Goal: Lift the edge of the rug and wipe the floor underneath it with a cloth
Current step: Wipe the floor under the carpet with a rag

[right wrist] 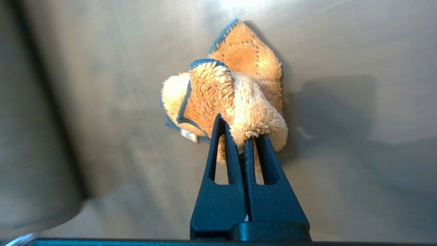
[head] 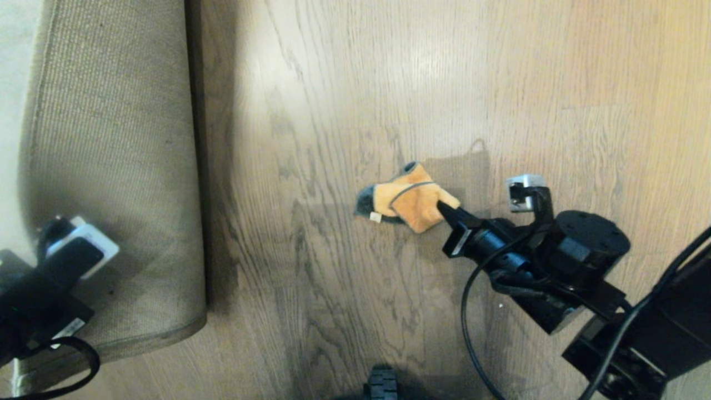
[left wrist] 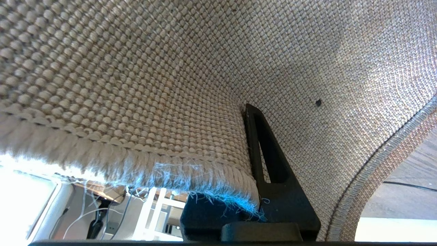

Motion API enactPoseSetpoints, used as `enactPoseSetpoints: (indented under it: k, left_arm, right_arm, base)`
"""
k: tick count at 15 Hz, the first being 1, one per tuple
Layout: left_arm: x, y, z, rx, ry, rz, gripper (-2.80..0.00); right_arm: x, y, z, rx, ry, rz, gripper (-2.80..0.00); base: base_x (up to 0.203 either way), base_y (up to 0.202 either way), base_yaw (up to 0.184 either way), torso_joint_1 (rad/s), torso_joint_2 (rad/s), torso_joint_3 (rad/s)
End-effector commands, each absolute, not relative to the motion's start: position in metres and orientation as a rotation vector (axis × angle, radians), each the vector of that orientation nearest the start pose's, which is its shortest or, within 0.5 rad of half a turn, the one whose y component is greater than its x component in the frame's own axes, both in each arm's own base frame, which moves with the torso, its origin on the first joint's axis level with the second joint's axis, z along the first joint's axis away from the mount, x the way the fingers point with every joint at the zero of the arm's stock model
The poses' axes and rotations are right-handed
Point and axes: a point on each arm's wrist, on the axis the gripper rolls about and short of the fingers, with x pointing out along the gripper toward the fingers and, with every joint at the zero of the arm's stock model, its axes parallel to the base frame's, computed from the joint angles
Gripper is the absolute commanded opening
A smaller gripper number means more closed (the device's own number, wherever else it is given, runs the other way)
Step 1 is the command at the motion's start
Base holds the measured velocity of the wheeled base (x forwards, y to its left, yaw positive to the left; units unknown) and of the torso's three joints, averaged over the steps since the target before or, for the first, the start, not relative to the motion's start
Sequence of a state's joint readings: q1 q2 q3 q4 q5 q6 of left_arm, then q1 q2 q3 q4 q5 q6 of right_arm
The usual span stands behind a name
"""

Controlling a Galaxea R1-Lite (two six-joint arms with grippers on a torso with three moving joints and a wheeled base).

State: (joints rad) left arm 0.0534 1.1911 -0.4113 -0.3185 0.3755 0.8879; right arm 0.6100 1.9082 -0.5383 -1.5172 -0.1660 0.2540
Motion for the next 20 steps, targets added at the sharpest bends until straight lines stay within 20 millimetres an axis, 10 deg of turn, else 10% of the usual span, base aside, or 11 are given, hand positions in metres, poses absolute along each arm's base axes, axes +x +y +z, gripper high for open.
enactPoseSetpoints:
  k: [1,13,20]
  left_arm:
    - [0.156,0.016,0.163,0.938,0.624,0.187,-2.8]
    - [0.156,0.015,0.159,0.943,0.608,0.18,-2.8]
    - [0.156,0.012,0.158,0.947,0.605,0.165,-2.8]
  right_arm:
    - [0.246,0.145,0.161,0.313,-0.143,0.401,-2.8]
    - [0.174,0.034,0.167,0.068,-0.199,0.185,-2.8]
    - [0.118,0.003,0.175,0.035,-0.301,0.047,-2.8]
  base:
    - [0.0,0.0,0.0,0.0,0.0,0.0]
    - [0.0,0.0,0.0,0.0,0.0,0.0]
    - [0.0,0.0,0.0,0.0,0.0,0.0]
